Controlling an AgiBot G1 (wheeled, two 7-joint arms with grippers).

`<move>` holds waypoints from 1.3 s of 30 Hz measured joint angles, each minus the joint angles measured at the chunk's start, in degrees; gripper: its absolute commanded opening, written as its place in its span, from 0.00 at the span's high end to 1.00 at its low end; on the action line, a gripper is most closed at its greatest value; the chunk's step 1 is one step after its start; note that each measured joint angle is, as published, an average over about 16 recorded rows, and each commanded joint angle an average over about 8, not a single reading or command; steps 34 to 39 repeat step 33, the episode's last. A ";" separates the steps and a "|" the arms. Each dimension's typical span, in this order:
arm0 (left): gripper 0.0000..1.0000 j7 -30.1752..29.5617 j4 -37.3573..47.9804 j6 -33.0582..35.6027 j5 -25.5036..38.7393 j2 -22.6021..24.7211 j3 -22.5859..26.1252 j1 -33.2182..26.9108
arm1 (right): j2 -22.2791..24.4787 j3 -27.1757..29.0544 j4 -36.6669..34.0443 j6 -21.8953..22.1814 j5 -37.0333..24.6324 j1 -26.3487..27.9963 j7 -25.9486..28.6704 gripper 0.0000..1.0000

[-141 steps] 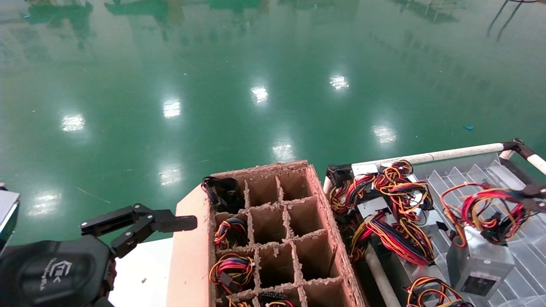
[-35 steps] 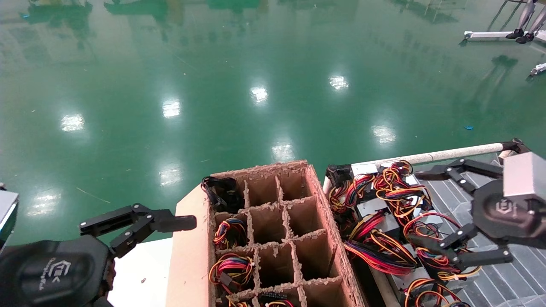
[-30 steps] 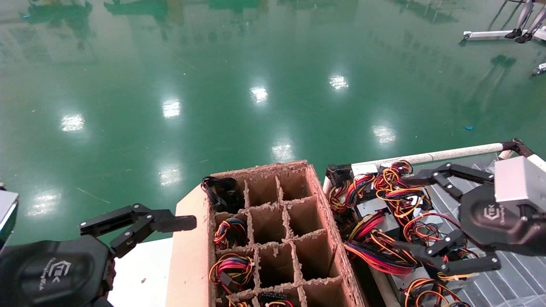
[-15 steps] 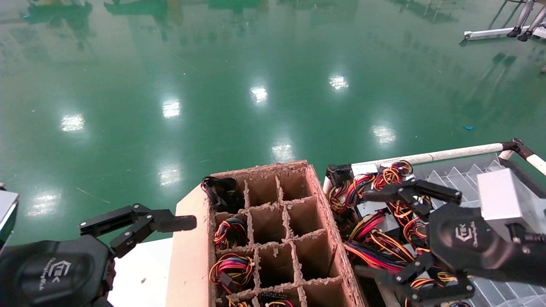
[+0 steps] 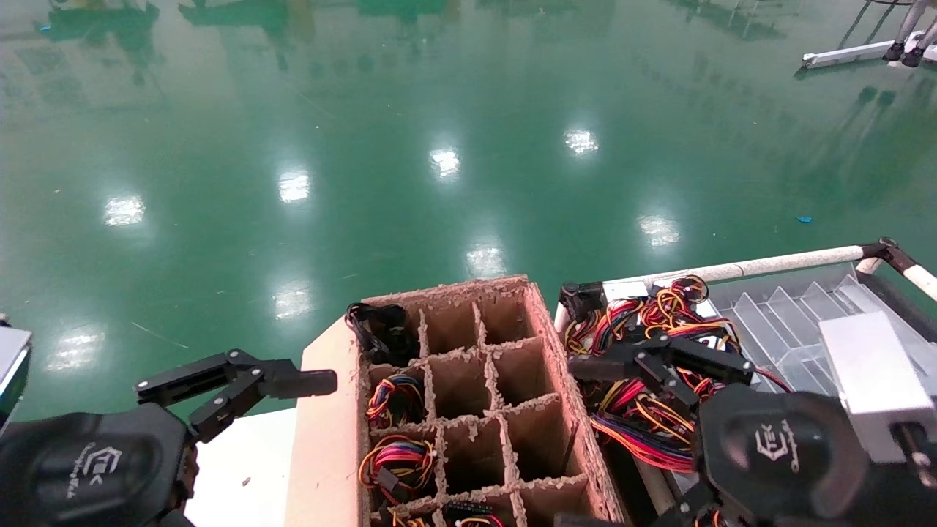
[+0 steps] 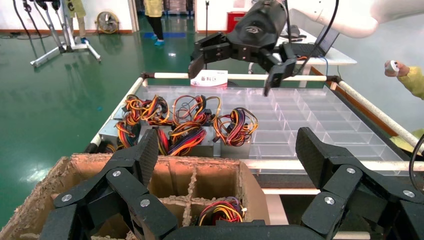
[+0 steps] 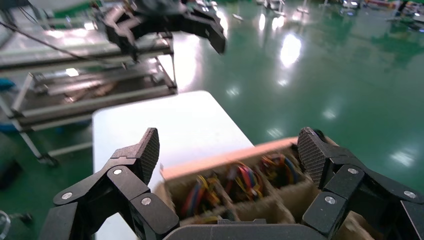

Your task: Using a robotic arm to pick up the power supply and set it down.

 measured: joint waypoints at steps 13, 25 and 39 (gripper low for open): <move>0.00 0.02 0.03 -0.01 -0.02 0.00 0.02 0.00 | -1.01 0.82 1.75 0.02 3.96 -2.83 1.39 0.00; 0.00 0.03 0.04 -0.01 -0.03 -0.01 0.04 -0.01 | -1.05 0.85 1.82 0.02 4.10 -2.93 1.44 0.00; 0.00 0.03 0.05 -0.01 -0.03 -0.01 0.04 -0.01 | -1.07 0.86 1.85 0.02 4.16 -2.98 1.46 0.00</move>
